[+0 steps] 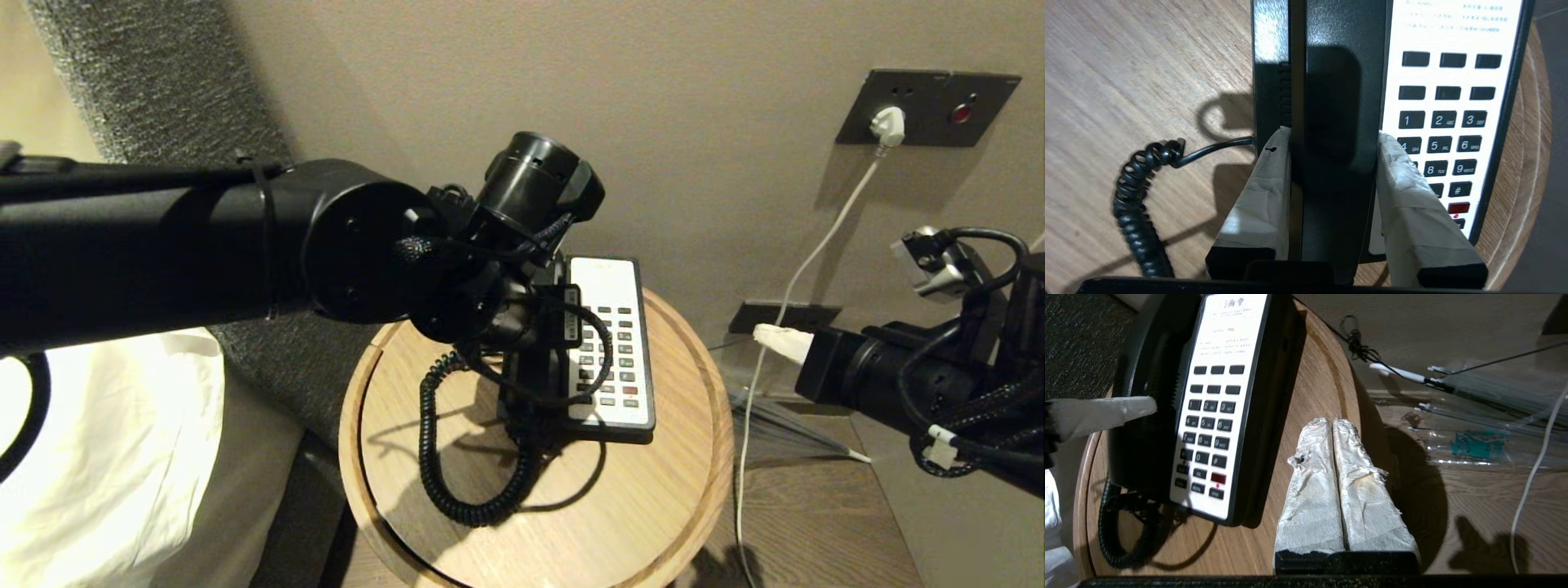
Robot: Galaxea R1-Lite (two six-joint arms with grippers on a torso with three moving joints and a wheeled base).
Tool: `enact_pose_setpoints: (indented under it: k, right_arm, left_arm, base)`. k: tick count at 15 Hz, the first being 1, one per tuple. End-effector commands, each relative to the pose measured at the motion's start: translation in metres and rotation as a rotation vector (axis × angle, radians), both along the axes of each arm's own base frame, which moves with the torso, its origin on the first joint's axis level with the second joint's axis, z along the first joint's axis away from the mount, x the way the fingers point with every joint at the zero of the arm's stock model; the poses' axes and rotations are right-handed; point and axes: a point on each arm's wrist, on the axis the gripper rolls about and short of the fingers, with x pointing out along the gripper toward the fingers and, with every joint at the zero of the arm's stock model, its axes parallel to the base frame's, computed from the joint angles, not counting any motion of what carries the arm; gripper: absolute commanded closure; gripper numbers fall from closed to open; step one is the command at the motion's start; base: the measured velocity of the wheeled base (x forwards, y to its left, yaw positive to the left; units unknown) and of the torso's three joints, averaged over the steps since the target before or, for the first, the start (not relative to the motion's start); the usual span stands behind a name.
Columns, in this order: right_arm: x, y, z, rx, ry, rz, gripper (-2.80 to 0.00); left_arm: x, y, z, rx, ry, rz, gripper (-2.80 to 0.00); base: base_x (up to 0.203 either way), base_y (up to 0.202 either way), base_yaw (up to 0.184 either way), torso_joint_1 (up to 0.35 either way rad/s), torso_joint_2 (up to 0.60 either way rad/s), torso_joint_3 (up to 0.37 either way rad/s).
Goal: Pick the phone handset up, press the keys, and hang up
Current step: Put the handset back
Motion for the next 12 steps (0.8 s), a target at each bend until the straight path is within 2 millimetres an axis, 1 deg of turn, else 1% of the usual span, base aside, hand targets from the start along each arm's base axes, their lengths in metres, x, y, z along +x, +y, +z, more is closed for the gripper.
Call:
enact_pose_setpoints:
  k: [1,3,6,7,10,12]
  right_arm:
    - [0.000,0.000,-0.002,0.000,0.005,0.000,0.00]
    - [-0.001,0.000,-0.005,-0.006,0.014,-0.001,0.00]
    - [-0.002,-0.001,-0.005,-0.005,0.014,0.000,0.00]
    - [-0.002,-0.001,-0.005,-0.005,0.014,0.000,0.00]
    - [-0.002,-0.001,-0.005,-0.006,0.014,-0.001,0.00]
    - [-0.003,-0.001,-0.007,-0.011,0.020,0.000,0.00]
  left_arm:
    - [0.003,-0.003,-0.004,0.004,0.005,0.004,0.00]
    - [0.004,-0.004,-0.005,0.007,0.006,0.006,0.00]
    - [0.002,-0.002,-0.001,0.016,-0.004,0.006,0.00]
    - [0.001,-0.002,0.000,0.018,-0.003,0.004,-2.80]
    - [0.000,-0.001,0.006,0.000,-0.013,0.008,-2.80]
    - [-0.004,0.004,0.016,-0.021,-0.029,0.010,-2.80]
  base:
    - [0.000,0.000,0.000,0.000,0.00,0.000]
    - [0.000,0.000,0.000,0.000,0.00,0.000]
    - [0.000,0.000,0.000,0.000,0.00,0.000]
    - [0.000,0.000,0.000,0.000,0.00,0.000]
    - [0.000,0.000,0.000,0.000,0.00,0.000]
    - [0.000,0.000,0.000,0.000,0.00,0.000]
